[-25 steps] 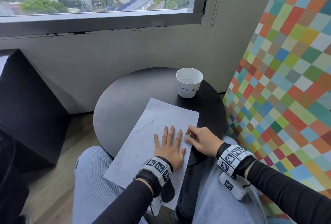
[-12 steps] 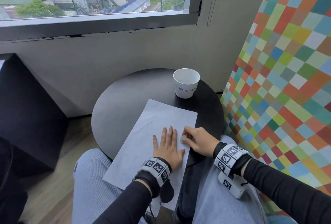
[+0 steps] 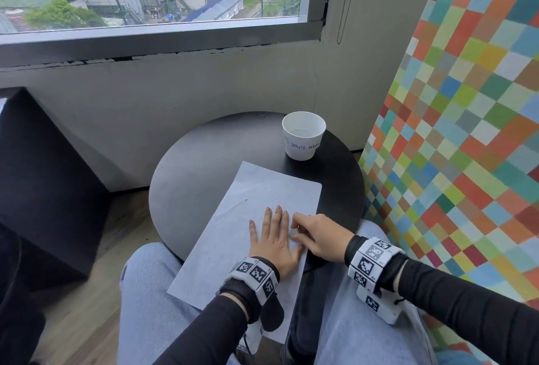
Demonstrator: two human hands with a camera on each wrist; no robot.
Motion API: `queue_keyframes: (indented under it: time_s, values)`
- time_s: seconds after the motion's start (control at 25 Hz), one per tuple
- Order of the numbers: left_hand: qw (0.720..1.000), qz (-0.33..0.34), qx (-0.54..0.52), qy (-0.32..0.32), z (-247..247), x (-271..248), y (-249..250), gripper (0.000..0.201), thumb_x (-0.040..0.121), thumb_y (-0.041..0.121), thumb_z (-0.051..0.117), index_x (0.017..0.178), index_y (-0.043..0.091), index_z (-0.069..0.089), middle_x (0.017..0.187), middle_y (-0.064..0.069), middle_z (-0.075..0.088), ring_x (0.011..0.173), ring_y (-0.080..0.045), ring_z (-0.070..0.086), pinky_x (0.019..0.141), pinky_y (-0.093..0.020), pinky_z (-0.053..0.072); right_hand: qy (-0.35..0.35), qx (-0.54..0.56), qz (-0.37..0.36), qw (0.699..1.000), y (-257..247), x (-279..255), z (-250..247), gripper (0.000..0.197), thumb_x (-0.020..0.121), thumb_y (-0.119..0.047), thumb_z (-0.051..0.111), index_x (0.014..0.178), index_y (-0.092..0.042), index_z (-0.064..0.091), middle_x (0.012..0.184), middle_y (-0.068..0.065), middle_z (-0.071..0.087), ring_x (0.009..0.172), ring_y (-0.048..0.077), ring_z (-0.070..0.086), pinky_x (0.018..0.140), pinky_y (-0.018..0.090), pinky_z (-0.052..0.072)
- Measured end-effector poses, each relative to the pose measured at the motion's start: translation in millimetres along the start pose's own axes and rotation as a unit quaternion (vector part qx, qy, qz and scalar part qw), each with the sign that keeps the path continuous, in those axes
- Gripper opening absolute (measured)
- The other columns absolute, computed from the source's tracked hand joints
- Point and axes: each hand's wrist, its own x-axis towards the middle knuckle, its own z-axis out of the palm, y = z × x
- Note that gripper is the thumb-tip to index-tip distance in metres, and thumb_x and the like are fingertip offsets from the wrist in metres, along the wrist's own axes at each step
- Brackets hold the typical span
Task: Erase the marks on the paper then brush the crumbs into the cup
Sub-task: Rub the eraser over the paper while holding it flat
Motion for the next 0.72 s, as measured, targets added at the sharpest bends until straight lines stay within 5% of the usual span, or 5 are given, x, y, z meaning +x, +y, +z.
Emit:
queue_keyframes:
  time_s: [0.12,0.32,0.72]
  values:
    - [1.000,0.004,0.014,0.002,-2,-1,0,0.108,0.060,0.067,-0.020,0.155,0.014,-0.018,0.161,-0.001,-0.029,0.147,-0.022,-0.030,0.113,-0.054,-0.020,0.005,-0.019,0.036,0.999,2,3,-7,0.015,0.095,-0.025,0.051,0.097,-0.011,0.049,0.088,0.006,0.066,0.081,0.026,0.060,0.075,0.037,0.047]
    - [1.000,0.004,0.011,-0.005,-1,-1,-1,0.103,0.067,0.068,-0.018,0.154,0.013,-0.019,0.160,-0.001,-0.030,0.146,-0.022,-0.031,0.114,-0.055,-0.020,-0.086,-0.077,0.020,0.993,2,5,-15,0.013,0.094,-0.028,0.048,0.102,-0.017,0.048,0.094,0.008,0.065,0.085,0.030,0.060,0.077,0.040,0.048]
    - [1.000,0.007,0.012,-0.003,2,1,-2,0.106,0.065,0.070,-0.015,0.155,0.014,-0.017,0.160,-0.001,-0.029,0.146,-0.022,-0.031,0.115,-0.055,-0.018,-0.026,-0.030,0.044,0.998,6,4,-16,0.012,0.095,-0.027,0.048,0.098,-0.015,0.048,0.090,0.009,0.066,0.083,0.031,0.060,0.075,0.040,0.047]
